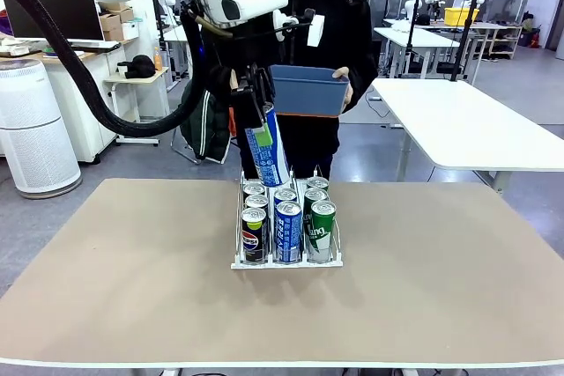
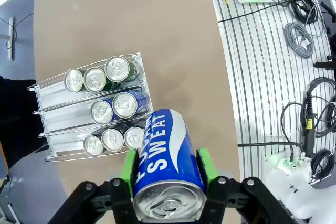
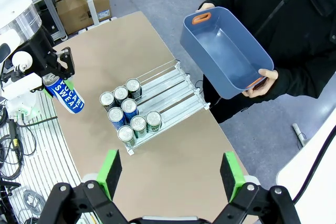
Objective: Fill the beverage cans into the dispenser.
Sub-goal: Place the picked Ionic drink in the line of the Automatic Can Dispenser with the same cans.
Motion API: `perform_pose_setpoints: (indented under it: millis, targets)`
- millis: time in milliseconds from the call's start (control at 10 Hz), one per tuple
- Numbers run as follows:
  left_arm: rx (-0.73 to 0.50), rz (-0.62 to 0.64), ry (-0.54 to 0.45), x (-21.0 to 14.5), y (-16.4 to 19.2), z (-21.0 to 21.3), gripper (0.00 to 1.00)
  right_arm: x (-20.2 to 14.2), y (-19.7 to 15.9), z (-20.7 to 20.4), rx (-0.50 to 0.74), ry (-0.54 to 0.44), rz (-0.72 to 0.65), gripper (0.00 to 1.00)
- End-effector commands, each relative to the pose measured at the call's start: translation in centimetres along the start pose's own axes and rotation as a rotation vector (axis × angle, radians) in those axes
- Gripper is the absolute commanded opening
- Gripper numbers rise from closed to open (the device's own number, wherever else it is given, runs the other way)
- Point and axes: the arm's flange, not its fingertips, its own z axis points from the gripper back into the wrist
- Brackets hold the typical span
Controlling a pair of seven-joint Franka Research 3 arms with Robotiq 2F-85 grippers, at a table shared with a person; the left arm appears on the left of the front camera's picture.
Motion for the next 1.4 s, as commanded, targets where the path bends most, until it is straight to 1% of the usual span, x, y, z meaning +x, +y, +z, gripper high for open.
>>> perform_pose_setpoints:
  millis: [0,100,200,300,500,600,700,800,1000,1100,1200,1300]
  targets:
    - [-0.002,-0.003,0.001,0.0,0.0,-0.1,0.57,0.0,0.1,0.0,0.004,-0.007,-0.009,1.0]
    - [0.03,-0.025,0.052,1.5,0.8,-1.8,0.57,0.0,0.1,0.0,0.004,-0.007,-0.009,1.0]
    - [0.062,0.021,0.02,2.8,1.5,-3.7,0.57,0.0,0.1,0.0,0.004,-0.007,-0.009,1.0]
    - [0.065,0.014,0.05,3.6,1.8,-5.0,0.57,0.0,0.1,0.0,0.004,-0.007,-0.009,1.0]
    - [0.061,0.018,0.074,4.8,1.5,-7.2,0.57,0.0,0.1,0.0,0.004,-0.007,-0.009,1.0]
    - [0.054,-0.011,0.092,5.0,1.4,-8.4,0.57,0.0,0.1,0.0,0.004,-0.007,-0.009,1.0]
    - [0.018,-0.039,0.092,4.9,1.2,-9.9,0.57,0.0,0.1,0.0,0.004,-0.007,-0.009,1.0]
    - [0.008,-0.062,0.118,5.4,0.9,-11.7,0.57,0.0,0.1,0.0,0.004,-0.007,-0.009,1.0]
    - [-0.032,-0.076,0.128,5.5,0.6,-14.3,0.57,0.0,0.1,0.0,0.004,-0.007,-0.009,1.0]
    - [-0.031,-0.061,0.144,5.2,0.6,-15.4,0.57,0.0,0.1,0.0,0.004,-0.007,-0.009,1.0]
    - [-0.03,-0.053,0.138,5.0,1.0,-16.5,0.57,0.0,0.1,0.0,0.004,-0.007,-0.009,1.0]
    - [-0.017,-0.05,0.171,4.6,0.9,-17.3,0.57,0.0,0.1,0.0,0.004,-0.007,-0.009,1.0]
